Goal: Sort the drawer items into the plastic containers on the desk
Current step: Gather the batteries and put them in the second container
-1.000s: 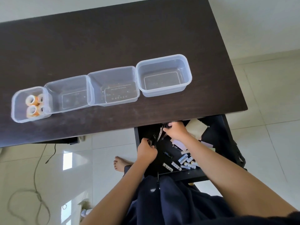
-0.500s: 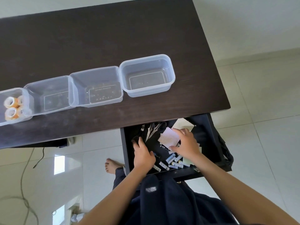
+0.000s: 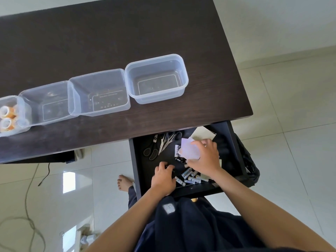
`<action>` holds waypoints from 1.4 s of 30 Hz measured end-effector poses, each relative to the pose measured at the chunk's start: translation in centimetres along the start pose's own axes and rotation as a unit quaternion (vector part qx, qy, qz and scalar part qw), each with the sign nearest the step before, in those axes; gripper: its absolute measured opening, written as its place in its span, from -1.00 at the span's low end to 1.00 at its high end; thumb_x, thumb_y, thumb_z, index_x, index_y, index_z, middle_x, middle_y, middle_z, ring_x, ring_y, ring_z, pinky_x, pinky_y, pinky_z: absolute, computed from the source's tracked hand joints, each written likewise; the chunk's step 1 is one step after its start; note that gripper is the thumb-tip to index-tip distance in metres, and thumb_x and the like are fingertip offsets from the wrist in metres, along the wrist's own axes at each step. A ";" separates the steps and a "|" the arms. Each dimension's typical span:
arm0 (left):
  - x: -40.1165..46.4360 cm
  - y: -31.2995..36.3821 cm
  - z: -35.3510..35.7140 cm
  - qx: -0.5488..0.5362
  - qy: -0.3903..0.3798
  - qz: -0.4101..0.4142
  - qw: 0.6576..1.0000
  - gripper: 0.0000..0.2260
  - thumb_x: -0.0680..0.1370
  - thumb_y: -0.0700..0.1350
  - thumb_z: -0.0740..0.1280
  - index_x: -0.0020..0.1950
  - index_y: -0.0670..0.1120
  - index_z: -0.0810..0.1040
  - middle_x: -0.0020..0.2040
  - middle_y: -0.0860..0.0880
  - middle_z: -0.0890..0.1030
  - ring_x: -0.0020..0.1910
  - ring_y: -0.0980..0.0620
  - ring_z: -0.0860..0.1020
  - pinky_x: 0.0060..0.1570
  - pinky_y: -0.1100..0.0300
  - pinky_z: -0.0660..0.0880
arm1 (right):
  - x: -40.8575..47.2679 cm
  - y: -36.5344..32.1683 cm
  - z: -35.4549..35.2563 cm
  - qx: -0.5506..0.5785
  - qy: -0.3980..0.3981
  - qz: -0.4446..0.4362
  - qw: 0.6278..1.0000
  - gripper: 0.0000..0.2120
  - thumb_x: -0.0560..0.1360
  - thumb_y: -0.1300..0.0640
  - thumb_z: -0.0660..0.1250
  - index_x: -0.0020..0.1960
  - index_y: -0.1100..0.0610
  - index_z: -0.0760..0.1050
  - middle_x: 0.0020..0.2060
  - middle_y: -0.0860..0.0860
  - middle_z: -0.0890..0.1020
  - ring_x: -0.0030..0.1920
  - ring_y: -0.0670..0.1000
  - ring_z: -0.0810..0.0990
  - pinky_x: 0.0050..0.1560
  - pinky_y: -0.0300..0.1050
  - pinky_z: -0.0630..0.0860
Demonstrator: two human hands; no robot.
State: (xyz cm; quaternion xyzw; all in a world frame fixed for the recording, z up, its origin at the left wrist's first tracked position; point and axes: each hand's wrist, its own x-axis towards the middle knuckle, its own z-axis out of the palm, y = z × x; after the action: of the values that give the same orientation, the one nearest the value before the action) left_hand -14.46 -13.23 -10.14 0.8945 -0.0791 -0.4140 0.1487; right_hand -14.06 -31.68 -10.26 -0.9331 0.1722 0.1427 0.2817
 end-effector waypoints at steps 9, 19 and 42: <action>0.7 0.6 -0.4 0.001 0.032 0.012 0.999 -0.56 0.54 -0.05 0.25 0.42 -0.04 0.30 0.37 -0.06 0.24 0.36 -0.10 0.24 0.20 -0.01 0.46 | 0.4 3.5 -1.7 -0.041 0.072 0.025 0.996 -0.51 0.28 0.03 0.50 0.18 0.07 0.51 0.20 0.13 0.45 0.18 0.24 0.38 0.07 0.10 0.47; 4.1 2.6 -2.2 0.195 -0.014 0.107 0.975 -0.29 0.56 -0.05 0.24 0.55 0.00 -0.16 0.56 0.06 -0.22 0.50 -0.08 0.04 0.38 -0.09 0.26 | 1.4 1.6 0.5 -0.181 -0.093 -0.159 0.966 -0.56 0.53 0.10 0.24 0.40 -0.08 0.34 0.55 -0.02 0.04 0.53 0.10 -0.03 0.45 0.29 -0.19; 2.4 2.2 -0.5 0.119 -0.003 0.172 0.978 -0.54 0.52 -0.06 0.24 0.43 0.04 0.29 0.39 0.03 0.26 0.36 -0.07 0.24 0.28 -0.03 0.37 | -1.5 4.6 -1.1 -0.044 0.050 -0.003 0.998 -0.69 0.35 0.18 0.42 0.04 0.24 0.44 0.09 0.21 0.39 -0.05 0.21 0.47 -0.33 -0.06 0.48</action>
State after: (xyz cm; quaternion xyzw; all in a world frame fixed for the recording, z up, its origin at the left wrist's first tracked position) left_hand -12.54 -15.81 -10.81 0.8776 -0.2810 -0.3725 0.1101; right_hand -17.07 -35.58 -11.04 -0.9511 0.1767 0.1019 0.2321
